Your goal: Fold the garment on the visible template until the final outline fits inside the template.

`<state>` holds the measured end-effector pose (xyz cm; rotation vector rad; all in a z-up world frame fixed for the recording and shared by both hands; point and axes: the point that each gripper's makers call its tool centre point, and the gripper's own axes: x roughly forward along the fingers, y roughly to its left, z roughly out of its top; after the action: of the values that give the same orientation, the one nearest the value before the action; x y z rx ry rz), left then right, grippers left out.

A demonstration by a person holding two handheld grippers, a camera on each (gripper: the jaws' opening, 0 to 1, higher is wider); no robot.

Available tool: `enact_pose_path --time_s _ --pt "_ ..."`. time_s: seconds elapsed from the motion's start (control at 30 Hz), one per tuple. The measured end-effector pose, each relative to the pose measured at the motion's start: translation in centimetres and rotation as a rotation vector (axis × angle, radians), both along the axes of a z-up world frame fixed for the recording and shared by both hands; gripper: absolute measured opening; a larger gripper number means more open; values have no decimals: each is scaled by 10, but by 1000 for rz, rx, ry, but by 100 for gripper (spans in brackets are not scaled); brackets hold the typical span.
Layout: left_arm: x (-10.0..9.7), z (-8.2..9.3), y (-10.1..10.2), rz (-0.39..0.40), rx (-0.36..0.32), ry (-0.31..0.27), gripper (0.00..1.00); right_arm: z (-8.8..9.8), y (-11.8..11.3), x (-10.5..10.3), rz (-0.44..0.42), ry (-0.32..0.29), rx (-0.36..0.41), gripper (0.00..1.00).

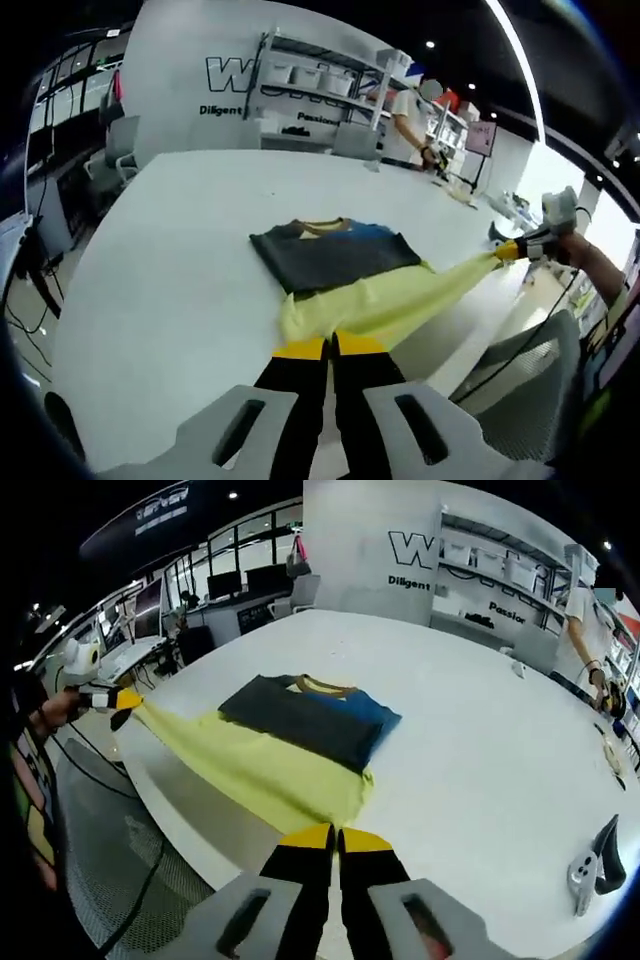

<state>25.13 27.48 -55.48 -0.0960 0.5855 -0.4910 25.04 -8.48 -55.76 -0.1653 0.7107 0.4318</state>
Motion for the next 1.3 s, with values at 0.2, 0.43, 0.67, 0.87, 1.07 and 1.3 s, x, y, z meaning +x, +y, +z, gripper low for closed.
enact_pose_path --time_s 0.2,0.43,0.67,0.87,1.07,1.3 --pt "17 12 -3 21 -12 -74 0 10 -4 21 -66 -76 20 0" --pt "37 19 -4 58 -54 -119 0 16 -6 41 -91 -137 26 0" --pt "55 22 -5 74 -69 -160 0 18 -7 61 -108 -190 26 0" --pt "71 22 -4 94 -68 -190 0 19 -6 79 -112 -235 38 0" --pt "90 20 -2 113 -69 -201 0 19 -4 99 -127 -267 56 0" --pt "116 27 -1 130 -81 -236 0 20 -5 122 -137 -310 70 0"
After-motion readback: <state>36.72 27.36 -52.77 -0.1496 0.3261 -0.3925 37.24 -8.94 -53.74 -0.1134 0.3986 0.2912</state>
